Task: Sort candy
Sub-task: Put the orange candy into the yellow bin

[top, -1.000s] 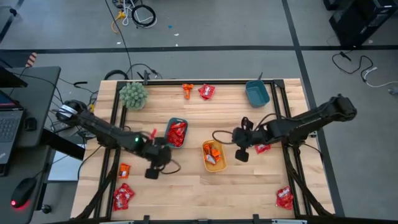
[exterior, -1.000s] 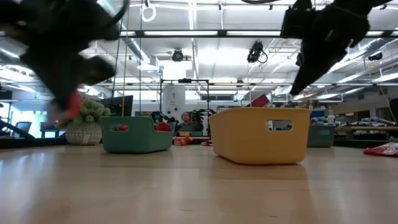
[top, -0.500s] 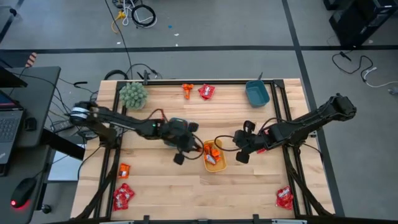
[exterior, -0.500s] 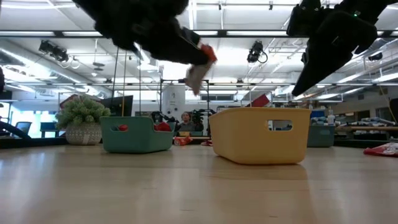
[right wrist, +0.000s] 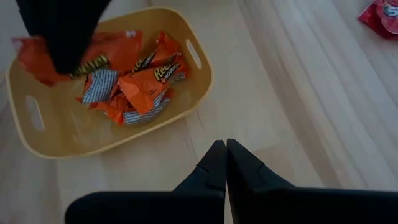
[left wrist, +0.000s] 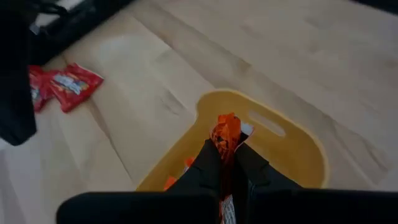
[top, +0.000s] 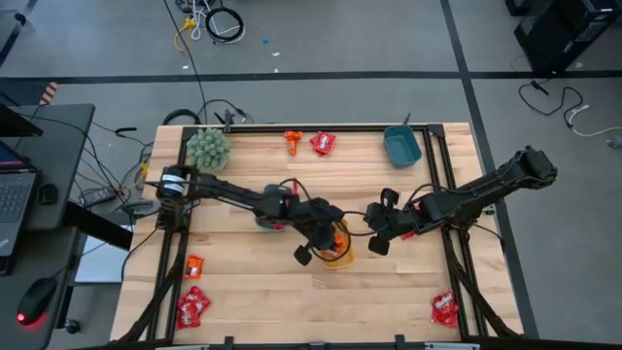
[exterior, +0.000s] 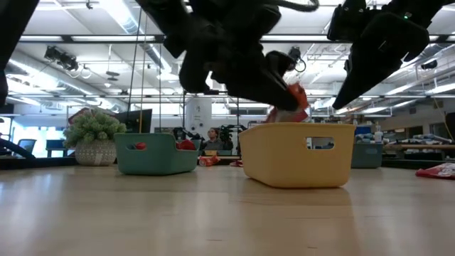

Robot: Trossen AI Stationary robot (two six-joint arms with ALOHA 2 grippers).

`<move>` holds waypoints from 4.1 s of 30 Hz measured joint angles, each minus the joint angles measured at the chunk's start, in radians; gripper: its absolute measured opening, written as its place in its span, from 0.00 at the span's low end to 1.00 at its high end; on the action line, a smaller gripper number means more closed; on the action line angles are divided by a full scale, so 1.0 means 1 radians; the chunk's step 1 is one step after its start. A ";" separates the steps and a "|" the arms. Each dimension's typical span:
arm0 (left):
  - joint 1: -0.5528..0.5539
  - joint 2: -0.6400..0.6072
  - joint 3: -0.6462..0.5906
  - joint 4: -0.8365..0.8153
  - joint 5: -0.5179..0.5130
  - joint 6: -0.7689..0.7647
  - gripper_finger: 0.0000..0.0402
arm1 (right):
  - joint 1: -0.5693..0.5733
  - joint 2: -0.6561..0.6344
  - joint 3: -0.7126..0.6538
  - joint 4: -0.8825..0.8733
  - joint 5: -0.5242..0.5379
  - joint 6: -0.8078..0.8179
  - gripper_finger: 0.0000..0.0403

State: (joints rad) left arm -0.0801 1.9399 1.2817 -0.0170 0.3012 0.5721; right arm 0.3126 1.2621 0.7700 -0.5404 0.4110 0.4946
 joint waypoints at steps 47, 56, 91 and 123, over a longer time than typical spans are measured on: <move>-0.013 -0.355 -0.199 -0.418 -0.198 -0.421 0.00 | -0.213 0.000 -0.133 0.672 -0.208 -0.473 0.00; -0.120 -0.563 -0.308 -0.701 -0.286 -0.941 0.00 | -0.283 0.000 -0.133 0.681 -0.256 -0.528 0.00; -0.683 -0.626 -0.340 -1.239 -0.264 -2.278 0.15 | -0.322 0.001 -0.133 0.679 -0.259 -0.532 0.13; -0.746 -0.594 -0.677 -0.787 -0.108 -2.300 0.52 | -0.322 0.002 -0.132 0.674 -0.259 -0.517 0.16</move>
State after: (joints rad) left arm -0.8261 1.3456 0.6043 -0.8043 0.1932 -1.7279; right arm -0.0093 1.2636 0.6376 0.1341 0.1524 -0.0219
